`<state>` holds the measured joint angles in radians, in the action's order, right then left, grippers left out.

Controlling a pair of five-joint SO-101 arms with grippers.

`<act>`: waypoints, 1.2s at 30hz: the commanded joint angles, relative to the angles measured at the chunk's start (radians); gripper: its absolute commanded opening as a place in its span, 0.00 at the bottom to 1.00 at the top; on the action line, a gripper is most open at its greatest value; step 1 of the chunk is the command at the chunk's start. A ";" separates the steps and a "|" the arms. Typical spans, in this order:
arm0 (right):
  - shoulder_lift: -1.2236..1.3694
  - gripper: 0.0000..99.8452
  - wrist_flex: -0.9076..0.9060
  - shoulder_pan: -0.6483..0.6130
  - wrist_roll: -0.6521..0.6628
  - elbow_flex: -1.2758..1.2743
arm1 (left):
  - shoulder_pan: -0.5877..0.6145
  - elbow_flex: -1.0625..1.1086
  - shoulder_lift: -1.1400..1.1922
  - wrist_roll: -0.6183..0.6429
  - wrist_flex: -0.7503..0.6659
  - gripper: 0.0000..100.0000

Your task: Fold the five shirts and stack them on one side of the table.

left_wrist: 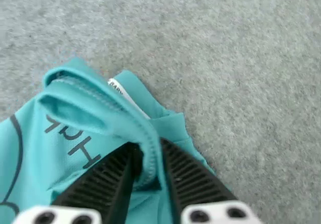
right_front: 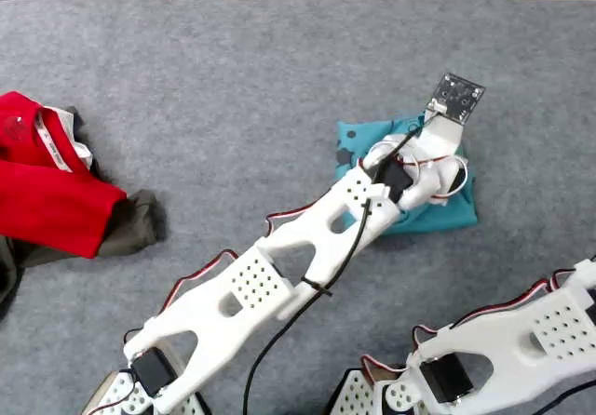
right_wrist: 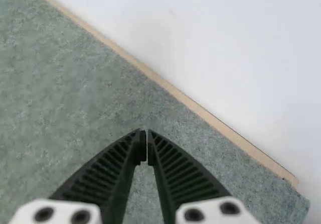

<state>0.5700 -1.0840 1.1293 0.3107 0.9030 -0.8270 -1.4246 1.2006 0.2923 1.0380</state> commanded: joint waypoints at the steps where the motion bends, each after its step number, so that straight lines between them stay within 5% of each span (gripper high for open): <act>1: -0.036 0.02 -0.049 -0.064 0.089 0.051 | -0.002 -0.067 -0.032 0.072 0.028 0.22; 8: -0.031 0.02 -0.315 -0.198 0.221 0.110 | 0.151 -0.243 -0.115 0.077 0.235 0.22; 11: -0.033 0.02 -0.453 -0.290 0.301 0.117 | 0.263 -0.242 -0.170 0.071 0.330 0.12; 13: -0.033 0.02 -0.552 -0.371 0.347 0.117 | 0.351 -0.239 -0.196 0.069 0.388 0.03; 20: -0.031 0.02 -0.678 -0.713 0.361 0.094 | 0.587 -0.240 -0.198 -0.031 0.720 0.03; 27: 0.028 0.02 -0.640 -1.017 0.358 -0.051 | 0.763 0.015 -0.120 -0.084 0.726 0.03; 36: 0.223 0.01 -0.626 -1.037 0.327 -0.058 | 0.717 0.054 0.012 -0.123 0.694 0.03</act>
<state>0.7802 -1.7254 0.0982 0.6544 0.8477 -0.0967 -1.3387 1.2037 0.1803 1.7423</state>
